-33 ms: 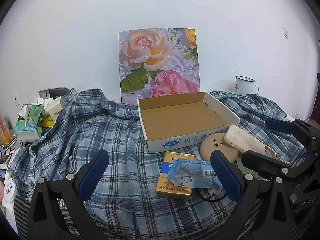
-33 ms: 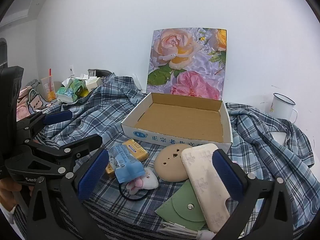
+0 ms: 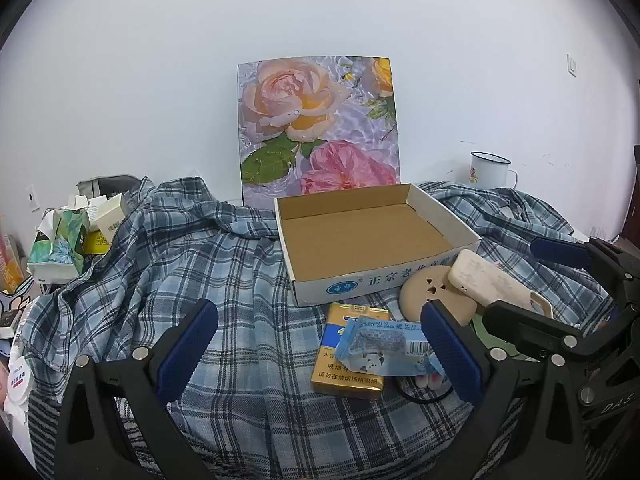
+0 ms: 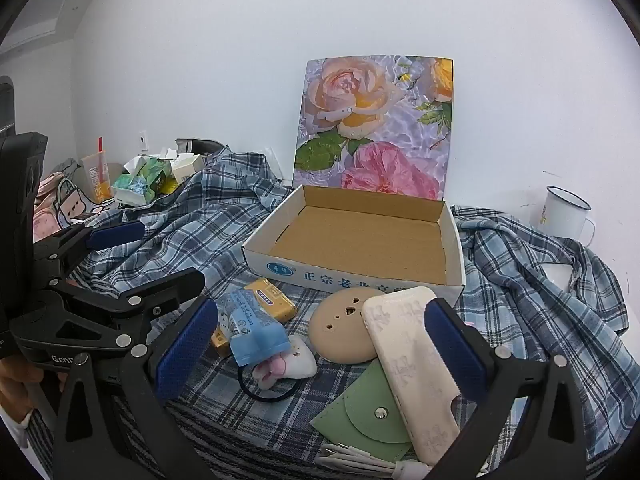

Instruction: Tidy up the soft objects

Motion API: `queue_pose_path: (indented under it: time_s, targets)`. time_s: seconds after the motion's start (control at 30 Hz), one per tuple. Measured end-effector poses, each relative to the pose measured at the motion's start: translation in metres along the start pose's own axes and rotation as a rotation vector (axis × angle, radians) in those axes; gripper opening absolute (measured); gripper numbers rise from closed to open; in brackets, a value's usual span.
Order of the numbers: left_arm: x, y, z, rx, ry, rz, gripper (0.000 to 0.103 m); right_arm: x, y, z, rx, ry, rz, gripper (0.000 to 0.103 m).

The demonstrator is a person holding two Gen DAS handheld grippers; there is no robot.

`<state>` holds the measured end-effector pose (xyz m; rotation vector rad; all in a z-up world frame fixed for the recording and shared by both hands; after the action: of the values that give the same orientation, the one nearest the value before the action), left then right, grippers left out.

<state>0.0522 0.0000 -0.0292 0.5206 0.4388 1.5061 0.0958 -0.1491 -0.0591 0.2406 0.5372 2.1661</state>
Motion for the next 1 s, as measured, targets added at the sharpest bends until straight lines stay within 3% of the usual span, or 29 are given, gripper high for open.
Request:
queue_pose_path:
  time_s: [1.0]
  targets:
    - [-0.0043, 0.0004, -0.0003, 0.004, -0.018, -0.001, 0.103, -0.0037, 0.0068, 0.0035, -0.02, -0.027, 0.014, 0.103]
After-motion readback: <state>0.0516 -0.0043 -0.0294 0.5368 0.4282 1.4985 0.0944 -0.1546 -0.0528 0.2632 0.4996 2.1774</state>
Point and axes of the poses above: each gripper's, at about its wrist camera, not at the fingertips, and y roughly against the way its jaws point, x to its left, z to its top, the point moved 6 cm from there along -y, roughly the way its jaws point, and after that the axes turned 6 degrees about x, right-handed, at the moved point
